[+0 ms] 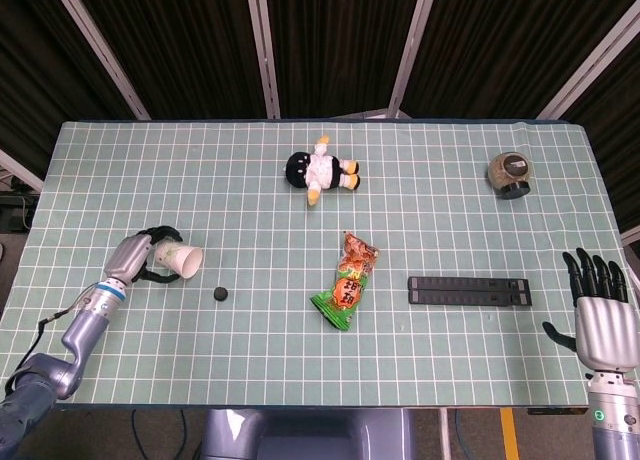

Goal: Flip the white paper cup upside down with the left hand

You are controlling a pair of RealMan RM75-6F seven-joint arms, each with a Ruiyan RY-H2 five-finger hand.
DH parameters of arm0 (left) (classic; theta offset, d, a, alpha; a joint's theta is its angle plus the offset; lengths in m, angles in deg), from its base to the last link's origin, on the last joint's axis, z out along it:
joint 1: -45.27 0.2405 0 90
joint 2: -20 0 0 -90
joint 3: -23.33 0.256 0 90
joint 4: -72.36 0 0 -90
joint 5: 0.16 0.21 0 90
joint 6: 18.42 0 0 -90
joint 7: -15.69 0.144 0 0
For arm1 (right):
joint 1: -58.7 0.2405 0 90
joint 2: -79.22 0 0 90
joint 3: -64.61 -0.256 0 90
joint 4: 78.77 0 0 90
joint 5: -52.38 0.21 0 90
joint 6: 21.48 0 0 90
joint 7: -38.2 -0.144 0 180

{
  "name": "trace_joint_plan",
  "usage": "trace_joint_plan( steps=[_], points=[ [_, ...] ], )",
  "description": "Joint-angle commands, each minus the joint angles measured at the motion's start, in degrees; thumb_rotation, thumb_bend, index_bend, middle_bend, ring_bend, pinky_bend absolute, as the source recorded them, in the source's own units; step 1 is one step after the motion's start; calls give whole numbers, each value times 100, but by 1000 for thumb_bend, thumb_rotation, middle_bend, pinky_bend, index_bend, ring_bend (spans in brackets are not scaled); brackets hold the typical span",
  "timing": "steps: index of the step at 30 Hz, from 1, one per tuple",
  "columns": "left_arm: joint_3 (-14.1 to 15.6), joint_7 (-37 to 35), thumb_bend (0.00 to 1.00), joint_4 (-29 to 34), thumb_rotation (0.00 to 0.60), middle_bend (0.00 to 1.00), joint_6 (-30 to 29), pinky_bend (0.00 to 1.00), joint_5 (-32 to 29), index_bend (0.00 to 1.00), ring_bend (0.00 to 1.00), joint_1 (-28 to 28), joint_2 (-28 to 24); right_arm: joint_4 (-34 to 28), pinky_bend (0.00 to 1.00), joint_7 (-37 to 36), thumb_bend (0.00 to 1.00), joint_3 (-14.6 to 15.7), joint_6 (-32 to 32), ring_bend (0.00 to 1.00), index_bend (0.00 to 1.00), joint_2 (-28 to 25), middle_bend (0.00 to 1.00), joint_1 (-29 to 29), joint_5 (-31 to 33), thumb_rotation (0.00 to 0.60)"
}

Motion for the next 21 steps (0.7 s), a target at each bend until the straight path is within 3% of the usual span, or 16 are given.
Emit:
trace_joint_plan(
  steps=[1, 4, 10, 16, 21],
  points=[
    [-37, 55, 215, -51, 600, 326, 7, 327, -53, 481, 313, 4, 45, 2, 0, -6, 0, -2, 1, 0, 0, -2, 0, 1, 6, 600],
    [-90, 176, 223, -73, 600, 361, -18, 349, -116, 532, 339, 19, 77, 8, 0, -16, 0, -6, -1, 0, 0, -6, 0, -1, 14, 600],
    [-66, 896, 223, 95, 600, 369, -494, 354, 5, 544, 347, 26, -65, -14, 0, -36, 0, -3, 8, 0, 0, -19, 0, 2, 15, 600],
    [109, 2764, 221, 688, 600, 364, -1665, 354, 546, 544, 343, -40, -420, -76, 0, -78, 0, 7, -7, 0, 0, -58, 0, -4, -22, 600],
    [345, 4759, 223, 1518, 600, 363, -2150, 354, 1098, 542, 338, -164, -824, -110, 0, -127, 0, 18, -15, 0, 0, -99, 0, -17, -42, 600]
  ],
)
